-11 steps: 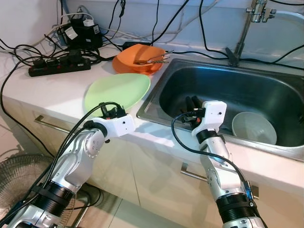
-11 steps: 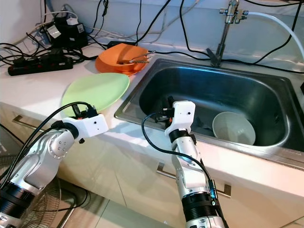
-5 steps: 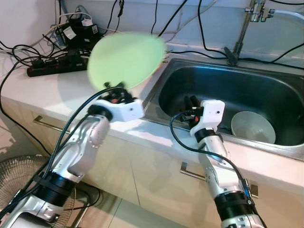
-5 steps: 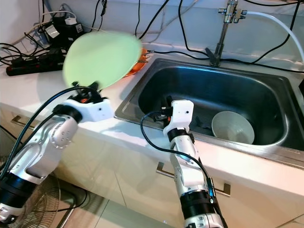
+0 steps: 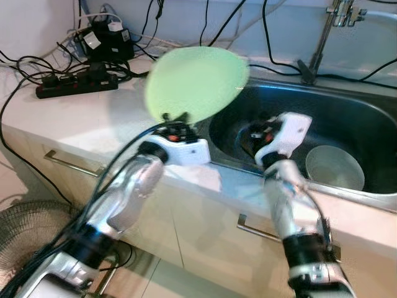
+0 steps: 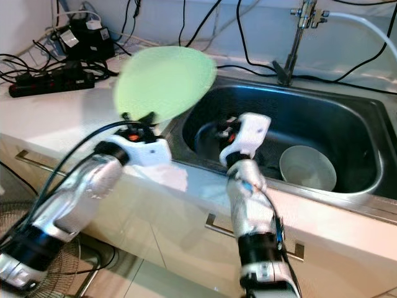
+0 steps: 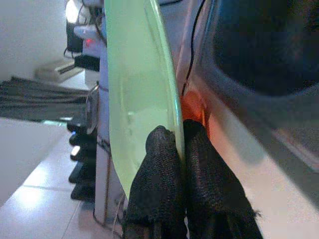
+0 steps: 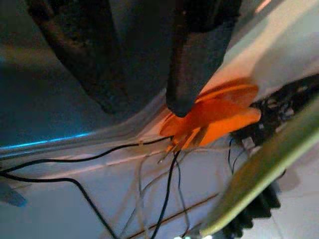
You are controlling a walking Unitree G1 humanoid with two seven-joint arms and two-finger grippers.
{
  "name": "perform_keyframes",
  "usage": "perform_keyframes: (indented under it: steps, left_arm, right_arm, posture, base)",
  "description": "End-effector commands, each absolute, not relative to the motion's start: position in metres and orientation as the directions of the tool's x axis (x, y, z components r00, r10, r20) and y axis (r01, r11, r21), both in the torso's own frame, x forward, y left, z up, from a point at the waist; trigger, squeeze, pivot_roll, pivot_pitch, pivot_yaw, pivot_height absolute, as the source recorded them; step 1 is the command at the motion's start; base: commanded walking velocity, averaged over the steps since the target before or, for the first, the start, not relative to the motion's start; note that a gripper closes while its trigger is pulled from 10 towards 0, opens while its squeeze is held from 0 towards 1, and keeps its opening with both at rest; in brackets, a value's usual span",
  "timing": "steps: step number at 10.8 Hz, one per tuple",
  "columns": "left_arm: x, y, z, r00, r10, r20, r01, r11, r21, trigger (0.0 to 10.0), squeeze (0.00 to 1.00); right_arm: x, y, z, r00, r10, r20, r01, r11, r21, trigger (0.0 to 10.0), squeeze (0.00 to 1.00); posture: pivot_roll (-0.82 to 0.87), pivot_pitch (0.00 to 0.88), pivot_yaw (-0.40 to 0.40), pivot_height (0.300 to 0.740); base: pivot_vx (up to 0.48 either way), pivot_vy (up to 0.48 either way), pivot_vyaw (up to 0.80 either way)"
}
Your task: Kitchen organization
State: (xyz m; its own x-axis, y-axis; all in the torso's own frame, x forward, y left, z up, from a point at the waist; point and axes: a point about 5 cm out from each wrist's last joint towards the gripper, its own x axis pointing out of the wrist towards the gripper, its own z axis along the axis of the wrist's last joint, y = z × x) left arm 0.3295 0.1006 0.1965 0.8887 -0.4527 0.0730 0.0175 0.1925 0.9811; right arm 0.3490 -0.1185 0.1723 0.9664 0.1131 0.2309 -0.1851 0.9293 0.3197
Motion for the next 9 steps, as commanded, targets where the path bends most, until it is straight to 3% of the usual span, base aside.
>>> perform_keyframes:
  steps: [1, 5, 6, 9]
  left_arm:
    - [0.332, 0.097, 0.207, 0.876, -0.466, 0.126, -0.038, 0.195, 0.980, 10.0, 0.00]
    - [0.335, 0.098, 0.205, 0.877, -0.467, 0.114, -0.030, 0.183, 0.983, 10.0, 0.00]
    - [0.336, 0.100, 0.204, 0.879, -0.464, 0.105, -0.024, 0.177, 0.984, 10.0, 0.00]
    - [0.336, 0.098, 0.200, 0.878, -0.473, 0.074, 0.006, 0.167, 0.986, 10.0, 0.00]
  right_arm:
    - [0.351, -0.120, 0.180, 0.964, 0.115, 0.238, -0.202, 0.902, 0.383, 10.0, 1.00]
    - [0.351, -0.127, 0.182, 0.970, 0.112, 0.216, -0.207, 0.849, 0.487, 10.0, 1.00]
    - [0.350, -0.126, 0.182, 0.969, 0.129, 0.211, -0.225, 0.815, 0.535, 10.0, 0.00]
    - [0.351, -0.130, 0.184, 0.968, 0.127, 0.215, -0.235, 0.752, 0.616, 10.0, 0.00]
  posture:
    - [0.15, 0.000, 0.072, 0.740]
    - [0.15, 0.000, 0.077, 0.740]
    - [0.15, 0.000, 0.076, 0.740]
    - [0.15, 0.002, 0.078, 0.740]
  base:
    - [0.000, 0.000, 0.00]
    - [0.000, 0.000, 0.00]
    - [0.000, 0.000, 0.00]
    - [0.000, 0.000, 0.00]
